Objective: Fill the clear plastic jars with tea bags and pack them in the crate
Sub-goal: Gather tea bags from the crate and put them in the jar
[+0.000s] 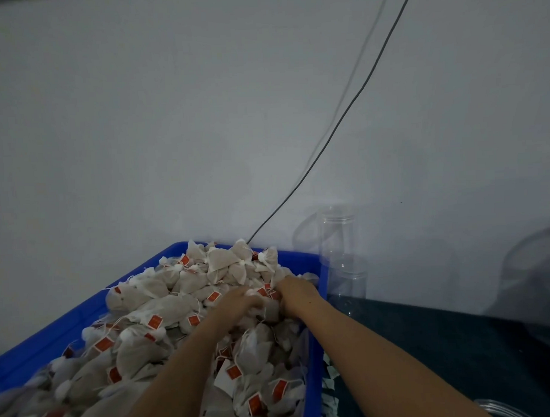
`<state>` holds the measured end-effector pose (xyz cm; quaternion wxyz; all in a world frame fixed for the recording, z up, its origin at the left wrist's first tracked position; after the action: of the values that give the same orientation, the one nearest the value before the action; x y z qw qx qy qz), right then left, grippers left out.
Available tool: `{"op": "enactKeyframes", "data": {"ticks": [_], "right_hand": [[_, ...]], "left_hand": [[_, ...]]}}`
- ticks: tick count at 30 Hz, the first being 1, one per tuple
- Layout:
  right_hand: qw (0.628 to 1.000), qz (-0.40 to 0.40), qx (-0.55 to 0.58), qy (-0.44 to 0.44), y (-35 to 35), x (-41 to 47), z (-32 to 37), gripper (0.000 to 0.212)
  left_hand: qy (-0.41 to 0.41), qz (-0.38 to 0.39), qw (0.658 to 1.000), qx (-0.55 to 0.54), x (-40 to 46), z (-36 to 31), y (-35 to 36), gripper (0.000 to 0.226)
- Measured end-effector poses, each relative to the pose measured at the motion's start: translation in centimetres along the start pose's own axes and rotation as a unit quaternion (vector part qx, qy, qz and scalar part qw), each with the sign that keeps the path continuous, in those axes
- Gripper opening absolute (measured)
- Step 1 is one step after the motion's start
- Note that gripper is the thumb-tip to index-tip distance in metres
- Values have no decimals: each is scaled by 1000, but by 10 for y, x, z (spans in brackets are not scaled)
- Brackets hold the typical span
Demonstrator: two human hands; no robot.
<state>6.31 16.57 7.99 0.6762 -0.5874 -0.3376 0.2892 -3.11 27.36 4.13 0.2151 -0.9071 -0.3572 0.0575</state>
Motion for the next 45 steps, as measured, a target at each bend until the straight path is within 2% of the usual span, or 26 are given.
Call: {"op": "enactKeyframes", "data": {"ticks": [2,5,9,11,13,16,18,22,28,32,39,43,45], "right_hand": [[998,-33,58,16,-8,0,-4,23],[989,-82,114,39,-20,1,-12,18],[980,-99,164,55,-34,-2,-27,23],[961,-105,243,75,-43,-5,-35,22],[920,-95,360,125,-54,-11,-39,23],[803,-39,564,191,-76,-24,-43,26],[735,-17,643,215,-94,-38,-48,22],[687,15,697,205,-121,-73,-61,15],[677,70,714,166,-154,-150,-106,18],[664,91,726,156,-166,-212,-146,10],[683,84,701,187,-149,-284,-201,21],[681,83,700,200,-137,-295,-211,14],[684,86,696,199,-131,-295,-211,14]], "left_hand": [[11,61,997,41,-3,-3,5,3],[33,75,995,58,-4,-4,13,12],[81,13,992,95,-10,-8,17,11],[113,-42,989,84,-16,-17,13,10],[132,-95,986,47,-24,-31,5,15],[65,-143,983,-97,-33,-56,-13,11],[45,-155,977,-138,-41,-74,-25,10],[93,-180,978,-53,-66,-96,-36,11],[165,-214,963,14,-116,-127,-33,19],[197,-215,957,0,-144,-149,-18,19],[152,-161,964,-150,-175,-176,36,22],[120,-132,964,-198,-186,-180,70,15],[102,-122,963,-218,-192,-179,83,21]]}}
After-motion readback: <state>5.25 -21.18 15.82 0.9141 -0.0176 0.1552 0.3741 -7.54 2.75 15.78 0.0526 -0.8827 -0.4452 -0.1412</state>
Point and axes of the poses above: each hand's wrist, its own x-axis towards the middle knuckle, its own y-axis out of the palm, z = x × y, the point moved 1 cm from there along x, towards the middle knuckle, and after that the axes turned 7 degrees about -z, right-handed, at the moved point
